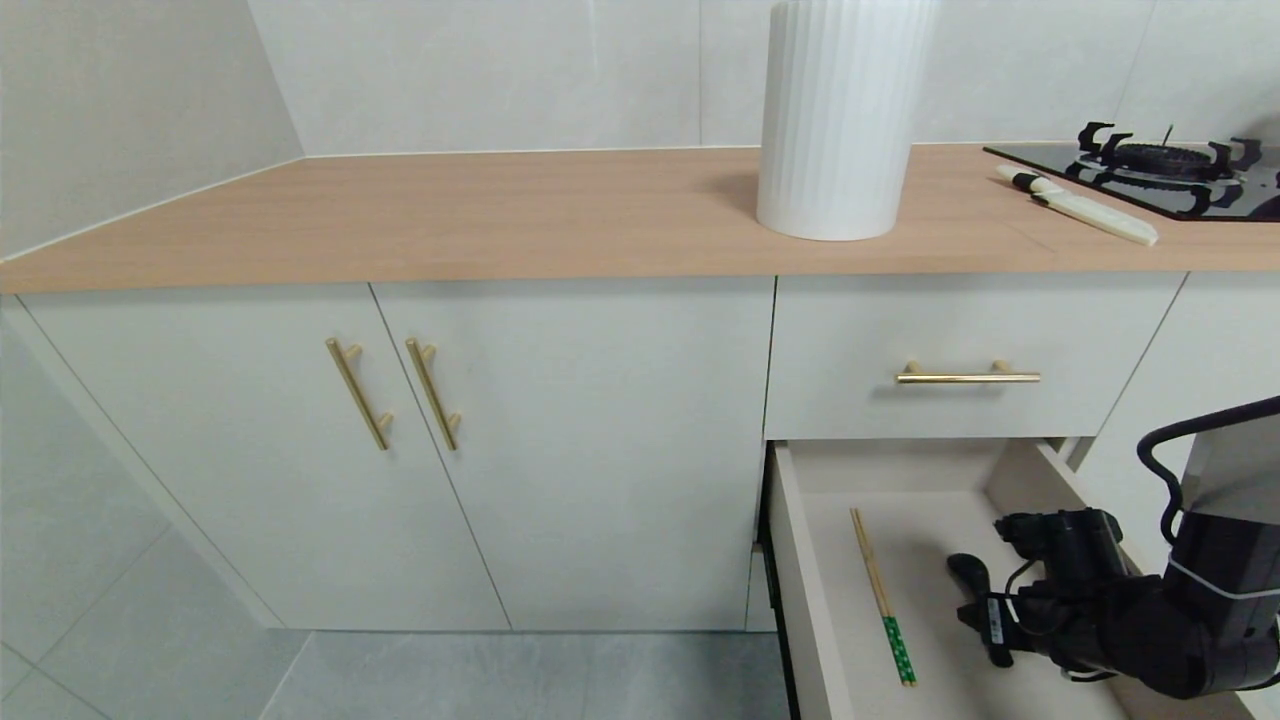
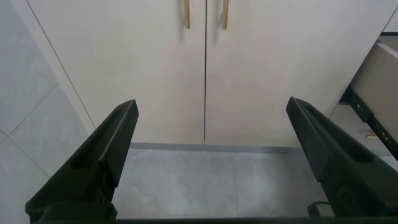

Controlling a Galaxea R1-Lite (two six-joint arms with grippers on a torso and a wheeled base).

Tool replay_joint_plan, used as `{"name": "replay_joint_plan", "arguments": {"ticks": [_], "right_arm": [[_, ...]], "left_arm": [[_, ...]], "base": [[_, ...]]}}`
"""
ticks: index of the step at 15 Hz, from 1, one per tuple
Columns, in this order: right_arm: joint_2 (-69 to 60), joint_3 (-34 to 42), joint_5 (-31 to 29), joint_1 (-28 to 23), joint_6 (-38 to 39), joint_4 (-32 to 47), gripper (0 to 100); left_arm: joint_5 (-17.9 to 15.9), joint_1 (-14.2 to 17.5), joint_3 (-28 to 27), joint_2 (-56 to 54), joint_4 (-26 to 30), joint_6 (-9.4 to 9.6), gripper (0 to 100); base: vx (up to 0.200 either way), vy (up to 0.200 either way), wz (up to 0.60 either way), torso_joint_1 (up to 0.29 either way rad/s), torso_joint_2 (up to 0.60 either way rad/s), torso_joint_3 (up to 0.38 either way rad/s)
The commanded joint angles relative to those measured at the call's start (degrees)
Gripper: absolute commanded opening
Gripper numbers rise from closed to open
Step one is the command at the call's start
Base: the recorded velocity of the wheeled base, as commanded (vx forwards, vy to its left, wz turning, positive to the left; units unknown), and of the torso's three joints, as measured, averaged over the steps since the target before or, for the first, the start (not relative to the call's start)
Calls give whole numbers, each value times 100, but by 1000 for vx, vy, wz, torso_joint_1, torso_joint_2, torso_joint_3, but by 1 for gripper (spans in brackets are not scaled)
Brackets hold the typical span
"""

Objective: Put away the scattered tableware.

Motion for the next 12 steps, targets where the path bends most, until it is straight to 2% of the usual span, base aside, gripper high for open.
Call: {"name": "replay_joint_plan", "arguments": {"ticks": [1, 3, 4, 5, 7, 8, 9, 10, 12], "right_arm": [[-330, 128, -15, 11, -23, -7, 100], [-963, 304, -120, 46, -58, 90, 100], [-1947, 488, -129, 134, -85, 661, 100], [-2712, 383, -129, 186, -111, 1593, 100], [-4338, -584, -67, 222, -23, 4546, 100], [-4892, -1014, 152, 345, 161, 5671, 100], [-5111, -1155, 275, 424, 258, 6049, 100], [-5700, -1401, 522, 600, 425, 6779, 100], [-6131, -1173, 478, 705, 337, 6866, 100]], "left_arm": [[2, 1, 0, 0, 0, -2, 100], [2, 1, 0, 0, 0, -2, 100], [2, 1, 0, 0, 0, -2, 100], [2, 1, 0, 0, 0, -2, 100], [2, 1, 0, 0, 0, -2, 100], [2, 1, 0, 0, 0, -2, 100], [2, 1, 0, 0, 0, -2, 100], [2, 1, 0, 0, 0, -2, 100], [2, 1, 0, 0, 0, 16, 100]], "base": [[0, 0, 0, 0, 0, 0], [0, 0, 0, 0, 0, 0], [0, 0, 0, 0, 0, 0], [0, 0, 0, 0, 0, 0], [0, 0, 0, 0, 0, 0], [0, 0, 0, 0, 0, 0], [0, 0, 0, 0, 0, 0], [0, 0, 0, 0, 0, 0], [0, 0, 0, 0, 0, 0]]}}
